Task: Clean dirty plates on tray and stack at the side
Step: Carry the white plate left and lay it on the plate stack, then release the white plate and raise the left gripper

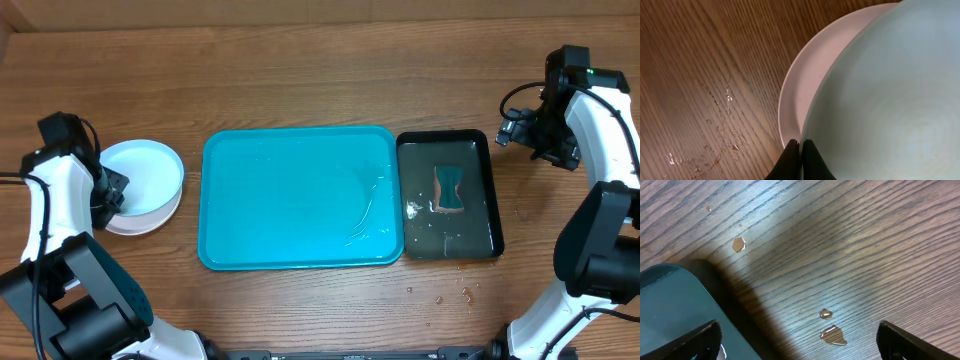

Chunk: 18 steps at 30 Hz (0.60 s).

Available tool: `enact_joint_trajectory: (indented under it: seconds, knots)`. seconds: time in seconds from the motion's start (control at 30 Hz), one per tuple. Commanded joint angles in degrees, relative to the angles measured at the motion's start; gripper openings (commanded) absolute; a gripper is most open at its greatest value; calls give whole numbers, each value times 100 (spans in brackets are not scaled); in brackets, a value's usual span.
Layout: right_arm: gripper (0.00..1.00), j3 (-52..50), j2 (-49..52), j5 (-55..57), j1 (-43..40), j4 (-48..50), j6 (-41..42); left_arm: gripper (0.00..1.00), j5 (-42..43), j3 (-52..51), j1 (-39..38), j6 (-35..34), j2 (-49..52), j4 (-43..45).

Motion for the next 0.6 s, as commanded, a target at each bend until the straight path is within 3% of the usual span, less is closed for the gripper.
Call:
enact_joint_trajectory:
  seconds: [0.0, 0.2, 0.4, 0.47, 0.57]
  knots:
    - [100, 50, -125, 42, -20, 17, 26, 4, -247, -61, -39, 101, -107, 103]
    - [100, 50, -125, 42, -20, 17, 26, 18, 192, -44, -81, 667, -107, 247]
    - [100, 50, -125, 42, -20, 17, 26, 22, 205, 61, -81, 782, -107, 138]
    - [100, 50, -125, 42, -20, 17, 26, 20, 203, 96, -81, 780, -107, 46]
    - [100, 50, -125, 42, -20, 17, 26, 6, 190, 96, -70, 769, -107, -149]
